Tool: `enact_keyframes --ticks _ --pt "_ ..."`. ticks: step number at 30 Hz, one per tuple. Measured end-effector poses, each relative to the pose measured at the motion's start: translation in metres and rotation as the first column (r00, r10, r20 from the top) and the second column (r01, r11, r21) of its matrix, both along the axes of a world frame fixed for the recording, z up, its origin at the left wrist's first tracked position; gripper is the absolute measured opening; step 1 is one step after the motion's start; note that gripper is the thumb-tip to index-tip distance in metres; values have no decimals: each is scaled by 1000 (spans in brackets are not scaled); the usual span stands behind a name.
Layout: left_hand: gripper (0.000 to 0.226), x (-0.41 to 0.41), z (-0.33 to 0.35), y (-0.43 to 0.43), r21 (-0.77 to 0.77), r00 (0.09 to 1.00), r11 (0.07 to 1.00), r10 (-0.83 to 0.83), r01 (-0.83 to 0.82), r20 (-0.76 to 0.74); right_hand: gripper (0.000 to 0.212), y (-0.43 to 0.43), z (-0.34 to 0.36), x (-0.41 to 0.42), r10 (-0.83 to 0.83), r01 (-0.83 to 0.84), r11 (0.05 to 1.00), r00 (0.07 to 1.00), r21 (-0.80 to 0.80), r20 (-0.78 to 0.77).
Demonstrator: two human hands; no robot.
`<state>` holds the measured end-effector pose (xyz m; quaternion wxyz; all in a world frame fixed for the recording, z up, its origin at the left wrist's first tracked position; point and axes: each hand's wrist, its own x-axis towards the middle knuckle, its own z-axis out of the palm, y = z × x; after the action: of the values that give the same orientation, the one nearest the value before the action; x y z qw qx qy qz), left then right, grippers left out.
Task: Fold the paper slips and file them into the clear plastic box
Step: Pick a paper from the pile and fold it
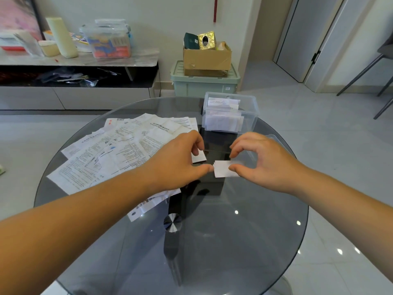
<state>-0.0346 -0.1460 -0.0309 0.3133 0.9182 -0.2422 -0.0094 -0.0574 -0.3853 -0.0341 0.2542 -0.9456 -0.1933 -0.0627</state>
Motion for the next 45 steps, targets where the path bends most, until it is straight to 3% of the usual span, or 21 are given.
enact_keyframes --ticks 6,10,13,16,21,24,29,32,35,38,40,42,45 --pt "9 -14 22 70 28 986 986 167 -166 -24 6 30 13 -11 58 -59 998 995 4 82" --pt "7 -34 14 118 199 985 965 167 -170 33 5 67 18 -27 167 -167 986 986 -14 0" --pt "39 -54 3 134 388 995 917 92 -98 33 22 98 15 -39 259 -275 950 959 -149 -117" --pt "63 -65 -4 134 458 999 888 36 -38 13 30 116 10 -46 258 -285 946 951 -156 -172" --pt "56 -70 -5 136 432 998 902 -11 -20 68 28 128 8 -51 172 -204 972 957 -119 -234" --pt "54 -69 -2 133 352 1000 936 14 -10 -8 28 128 4 -53 131 -157 985 951 -72 -281" --pt "18 -66 2 129 197 998 980 -11 22 -56 42 125 0 -54 94 -102 995 961 -15 -261" --pt "10 -69 6 124 63 1000 998 -20 19 12 38 121 3 -55 95 -89 995 979 43 -180" --pt "16 -71 9 115 -43 981 993 -106 114 165 18 115 10 -58 90 -76 988 990 134 -106" --pt "18 -72 8 105 60 896 979 -201 194 396 16 103 17 -64 114 -105 981 993 163 -45" --pt "12 -73 2 95 196 811 961 -269 193 520 17 93 16 -71 169 -170 982 985 84 11" --pt "3 -75 -5 86 275 787 940 -322 201 526 10 85 12 -78 236 -235 971 971 -34 43" --pt "11 -80 -13 73 268 862 931 -337 246 378 7 77 0 -86 274 -270 953 962 -135 9"
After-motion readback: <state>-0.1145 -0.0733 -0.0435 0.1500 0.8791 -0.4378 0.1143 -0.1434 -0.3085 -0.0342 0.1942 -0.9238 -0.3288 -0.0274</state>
